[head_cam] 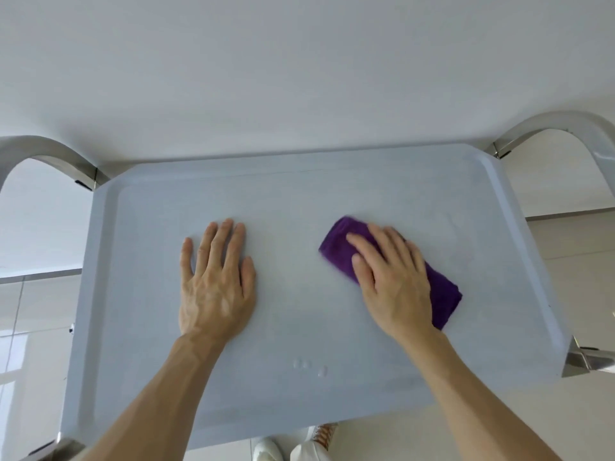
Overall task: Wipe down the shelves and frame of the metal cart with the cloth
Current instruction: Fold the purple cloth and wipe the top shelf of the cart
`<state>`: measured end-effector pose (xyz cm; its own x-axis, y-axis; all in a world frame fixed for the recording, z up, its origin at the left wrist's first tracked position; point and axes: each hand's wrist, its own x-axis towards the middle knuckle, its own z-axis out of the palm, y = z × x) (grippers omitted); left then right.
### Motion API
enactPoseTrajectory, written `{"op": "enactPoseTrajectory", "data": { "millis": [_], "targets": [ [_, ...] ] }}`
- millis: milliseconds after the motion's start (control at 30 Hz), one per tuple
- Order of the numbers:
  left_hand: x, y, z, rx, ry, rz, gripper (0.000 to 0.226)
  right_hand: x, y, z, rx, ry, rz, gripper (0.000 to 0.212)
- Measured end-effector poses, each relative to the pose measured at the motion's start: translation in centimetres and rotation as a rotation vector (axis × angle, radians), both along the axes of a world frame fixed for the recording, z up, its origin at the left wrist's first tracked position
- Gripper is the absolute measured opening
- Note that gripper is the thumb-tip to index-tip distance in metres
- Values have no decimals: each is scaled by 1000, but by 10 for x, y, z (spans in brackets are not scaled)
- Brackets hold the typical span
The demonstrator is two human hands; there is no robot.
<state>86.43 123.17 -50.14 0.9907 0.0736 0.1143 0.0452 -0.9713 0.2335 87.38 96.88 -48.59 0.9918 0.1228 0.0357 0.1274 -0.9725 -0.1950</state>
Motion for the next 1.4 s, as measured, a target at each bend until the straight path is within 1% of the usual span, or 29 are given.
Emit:
{"op": "enactPoseTrajectory", "data": {
  "millis": [100,167,233,300,367,433,500,600,700,767,833,933,1000,1067,1133,1300,1400],
  "targets": [
    [0,0,-3,0,3,-1,53,6,40,-4,7,-35,-303,39],
    [0,2,-5,-5,7,1,52,-12,72,-6,36,-38,-361,41],
    [1,2,-7,-12,2,-2,52,-48,98,-6,51,-17,-261,42],
    [0,3,-8,-18,2,-9,52,-90,110,-8,54,6,-84,41],
    [0,3,-9,-29,-1,-10,51,-120,100,-8,57,32,75,40],
    [1,4,-10,-45,-1,-13,51,-130,71,-6,59,53,170,40],
    [2,5,-10,-51,-9,-14,51,-124,34,-4,31,54,170,40],
    [2,5,-11,-50,-25,-20,50,-97,-6,-1,-17,36,-16,40],
    [2,5,-12,-44,-31,-21,48,-76,5,-2,-43,6,-265,41],
    [1,6,-12,-40,-29,-26,48,-81,32,-3,-42,-11,-348,42],
    [1,5,-11,-40,-28,-31,49,-102,65,-3,-10,-21,-291,41],
    [0,4,-9,-42,-15,-39,50,-145,113,-4,80,-29,-108,38],
    [0,5,-8,-37,-9,-41,50,-166,125,-5,125,-18,8,37],
    [0,5,-7,-37,-7,-41,50,-171,110,-4,144,-20,110,37],
    [-1,4,-6,-41,-5,-37,50,-165,78,-4,121,-24,153,37],
    [-1,3,-8,-52,-4,-29,49,-133,-13,-3,-18,-70,14,37],
    [0,4,-9,-62,-10,-31,49,-109,-51,-1,-106,-51,-46,40]
  ]
}}
